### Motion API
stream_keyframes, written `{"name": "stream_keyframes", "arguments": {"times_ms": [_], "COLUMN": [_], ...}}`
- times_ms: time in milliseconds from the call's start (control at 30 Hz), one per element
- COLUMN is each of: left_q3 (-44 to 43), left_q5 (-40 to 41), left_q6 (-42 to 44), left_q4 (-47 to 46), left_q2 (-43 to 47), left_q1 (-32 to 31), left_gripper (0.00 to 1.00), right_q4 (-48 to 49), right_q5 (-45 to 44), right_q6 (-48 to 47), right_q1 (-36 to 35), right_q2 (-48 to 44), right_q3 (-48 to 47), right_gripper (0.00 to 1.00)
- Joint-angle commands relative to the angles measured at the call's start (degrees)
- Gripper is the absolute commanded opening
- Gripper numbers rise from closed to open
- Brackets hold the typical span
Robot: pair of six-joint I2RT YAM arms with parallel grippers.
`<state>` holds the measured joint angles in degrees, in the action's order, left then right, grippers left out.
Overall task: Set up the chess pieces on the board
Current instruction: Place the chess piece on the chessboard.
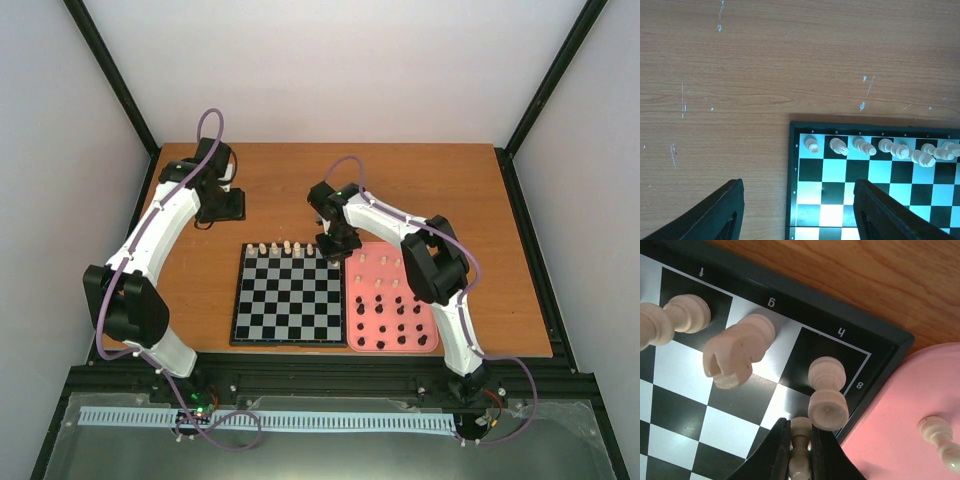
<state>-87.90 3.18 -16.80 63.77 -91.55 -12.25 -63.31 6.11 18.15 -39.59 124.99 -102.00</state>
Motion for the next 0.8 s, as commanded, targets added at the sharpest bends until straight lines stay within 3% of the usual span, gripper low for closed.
{"name": "stream_keyframes", "arguments": {"times_ms": [0, 400, 767], "left_q3": [0.0, 0.0, -0.1], "left_q5": [-0.1, -0.5, -0.8], "left_q6": [-0.1, 0.1, 0.3], "left_q4": [-1.2, -1.2, -1.1], "left_q2": [1.8, 1.4, 1.2], "left_q1": [0.3, 0.3, 0.2], "left_gripper": [0.62, 0.62, 0.62], "right_q4": [0.7, 1.7, 1.7], "right_q5": [-1.4, -1.5, -0.8], "right_q6": [1.2, 0.9, 0.1], "right_q1": [-0.6, -0.7, -0.7], "right_q2": [0.8, 1.7, -1.1], "right_q3": [-1.2, -1.0, -1.2], "right_gripper": [0.05, 0.08, 0.34]}}
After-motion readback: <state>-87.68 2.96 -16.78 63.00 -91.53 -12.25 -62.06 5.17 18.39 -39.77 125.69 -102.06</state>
